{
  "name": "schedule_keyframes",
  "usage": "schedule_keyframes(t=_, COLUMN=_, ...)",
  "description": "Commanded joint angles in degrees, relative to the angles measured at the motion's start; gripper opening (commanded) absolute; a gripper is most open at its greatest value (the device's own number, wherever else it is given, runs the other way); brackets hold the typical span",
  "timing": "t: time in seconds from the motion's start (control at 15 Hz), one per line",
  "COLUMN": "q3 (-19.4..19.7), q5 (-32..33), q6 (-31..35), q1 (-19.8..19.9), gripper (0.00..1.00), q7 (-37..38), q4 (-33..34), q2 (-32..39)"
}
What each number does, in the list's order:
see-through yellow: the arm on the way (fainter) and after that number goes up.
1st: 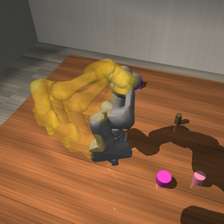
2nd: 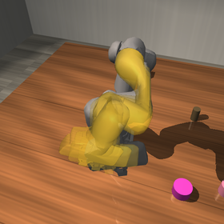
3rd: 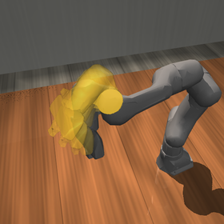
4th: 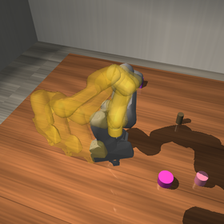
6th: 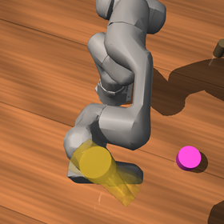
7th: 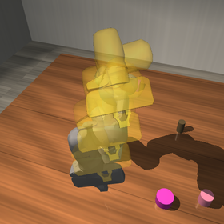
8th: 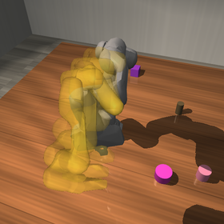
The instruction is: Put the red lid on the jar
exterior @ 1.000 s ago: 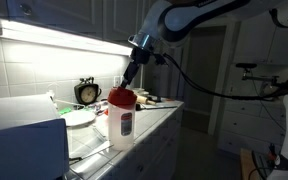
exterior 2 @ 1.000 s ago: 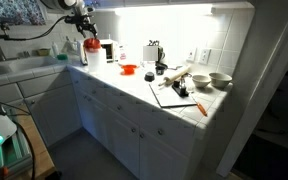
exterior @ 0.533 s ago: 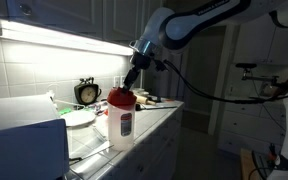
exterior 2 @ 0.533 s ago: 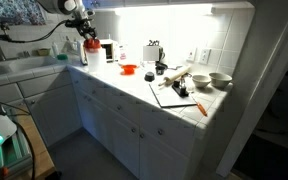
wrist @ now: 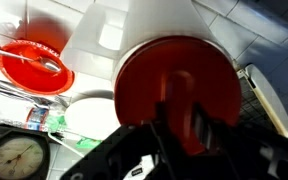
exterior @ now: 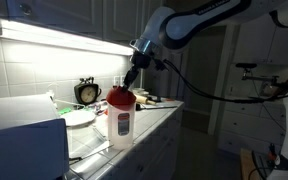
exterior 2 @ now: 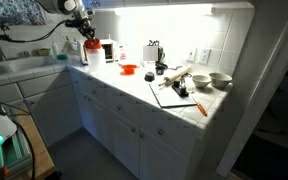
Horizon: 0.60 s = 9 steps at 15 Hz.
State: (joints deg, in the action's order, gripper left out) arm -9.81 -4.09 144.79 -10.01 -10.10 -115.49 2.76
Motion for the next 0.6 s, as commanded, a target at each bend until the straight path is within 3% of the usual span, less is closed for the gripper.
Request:
schedule_keyframes(t=0.0, q3=0.04, q5=2.33, q6=0.71, q1=0.02, gripper=0.08, q7=2.66, q4=-0.7, q2=-0.34)
schedule_keyframes(t=0.53, q3=0.02, q5=8.45, q6=-1.71, q1=-0.26, gripper=0.08, q7=5.42, q4=1.75, q2=-0.16)
